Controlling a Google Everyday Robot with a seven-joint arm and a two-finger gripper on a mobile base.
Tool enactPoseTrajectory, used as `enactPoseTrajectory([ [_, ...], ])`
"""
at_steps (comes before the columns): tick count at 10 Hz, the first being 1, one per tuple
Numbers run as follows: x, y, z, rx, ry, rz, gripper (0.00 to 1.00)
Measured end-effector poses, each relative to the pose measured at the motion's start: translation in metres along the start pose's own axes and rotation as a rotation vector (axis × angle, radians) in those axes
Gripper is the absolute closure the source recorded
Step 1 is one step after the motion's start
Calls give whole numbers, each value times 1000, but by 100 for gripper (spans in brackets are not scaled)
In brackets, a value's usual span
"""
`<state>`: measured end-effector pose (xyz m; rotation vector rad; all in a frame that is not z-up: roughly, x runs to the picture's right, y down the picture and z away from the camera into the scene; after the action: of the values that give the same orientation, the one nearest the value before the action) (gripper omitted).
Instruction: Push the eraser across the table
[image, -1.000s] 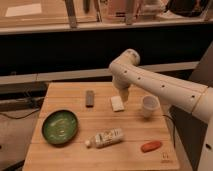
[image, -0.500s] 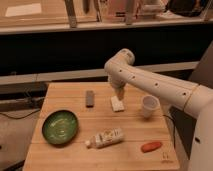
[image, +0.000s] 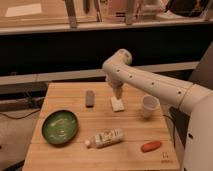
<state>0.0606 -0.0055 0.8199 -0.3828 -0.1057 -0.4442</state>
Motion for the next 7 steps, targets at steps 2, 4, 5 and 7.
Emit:
enactPoseTrajectory([
  [2,-5,-6,4,3,-2,-13,20],
  [4,-6,-9,6,3,-1,-19,20],
  [5,-8,-11,8,5,-1,-24,20],
  [7,-10,-14,11,7,0,-32,20],
])
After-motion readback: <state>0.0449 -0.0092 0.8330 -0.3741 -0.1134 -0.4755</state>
